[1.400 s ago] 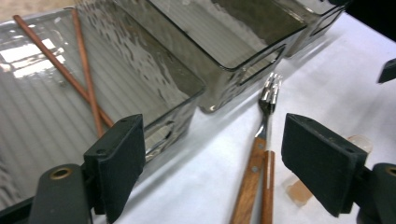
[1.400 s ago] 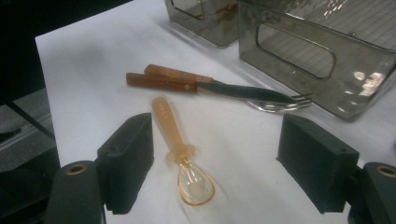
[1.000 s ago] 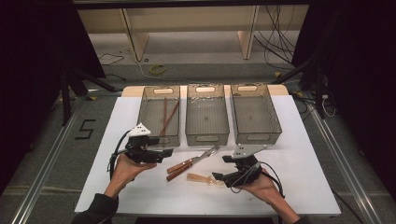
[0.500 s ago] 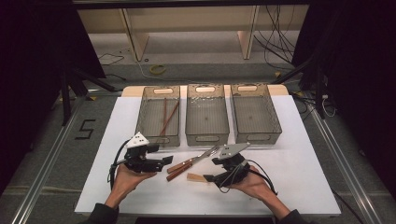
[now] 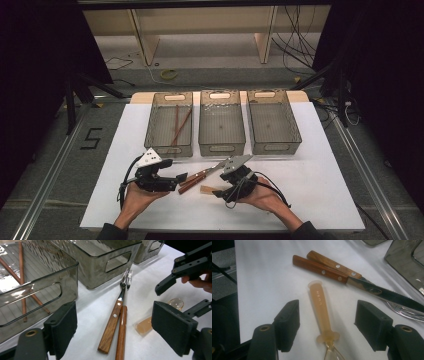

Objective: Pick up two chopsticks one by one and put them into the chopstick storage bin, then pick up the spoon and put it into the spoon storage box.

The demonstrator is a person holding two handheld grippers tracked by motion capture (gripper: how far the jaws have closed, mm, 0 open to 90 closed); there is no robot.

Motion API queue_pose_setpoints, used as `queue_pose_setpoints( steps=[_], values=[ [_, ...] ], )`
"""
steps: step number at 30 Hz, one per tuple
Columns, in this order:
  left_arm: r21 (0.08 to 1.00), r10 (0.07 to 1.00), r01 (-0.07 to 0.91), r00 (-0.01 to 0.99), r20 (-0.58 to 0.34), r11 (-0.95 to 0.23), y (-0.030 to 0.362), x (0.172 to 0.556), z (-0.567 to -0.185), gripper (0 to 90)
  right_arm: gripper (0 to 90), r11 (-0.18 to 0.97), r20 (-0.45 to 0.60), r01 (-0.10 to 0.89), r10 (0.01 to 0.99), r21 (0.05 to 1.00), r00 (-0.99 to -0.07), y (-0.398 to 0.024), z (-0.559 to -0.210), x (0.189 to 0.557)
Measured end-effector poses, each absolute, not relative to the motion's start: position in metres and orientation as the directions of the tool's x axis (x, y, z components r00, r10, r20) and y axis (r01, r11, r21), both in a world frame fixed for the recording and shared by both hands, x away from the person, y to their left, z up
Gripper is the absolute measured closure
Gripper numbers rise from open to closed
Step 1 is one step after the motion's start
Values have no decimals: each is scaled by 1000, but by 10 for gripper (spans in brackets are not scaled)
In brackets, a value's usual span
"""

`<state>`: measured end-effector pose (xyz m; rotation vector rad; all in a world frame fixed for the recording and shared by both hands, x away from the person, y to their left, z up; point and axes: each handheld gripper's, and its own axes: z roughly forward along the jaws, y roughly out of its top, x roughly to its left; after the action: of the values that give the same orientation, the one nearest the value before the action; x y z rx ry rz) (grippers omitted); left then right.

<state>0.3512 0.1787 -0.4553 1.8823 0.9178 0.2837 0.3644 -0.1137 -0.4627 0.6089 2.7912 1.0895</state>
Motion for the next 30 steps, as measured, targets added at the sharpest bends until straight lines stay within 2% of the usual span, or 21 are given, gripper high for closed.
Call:
queue_pose_setpoints(
  steps=[17,30],
  values=[
    [858,704,457,688,-176,-232,180,346,-457,192,436,705,65,333,378,626,-923,-103,-472,369],
    [869,705,442,688,-170,-221,183,341,-458,187,529,746,45,293,334,598,-942,-91,-477,371]
  ],
)
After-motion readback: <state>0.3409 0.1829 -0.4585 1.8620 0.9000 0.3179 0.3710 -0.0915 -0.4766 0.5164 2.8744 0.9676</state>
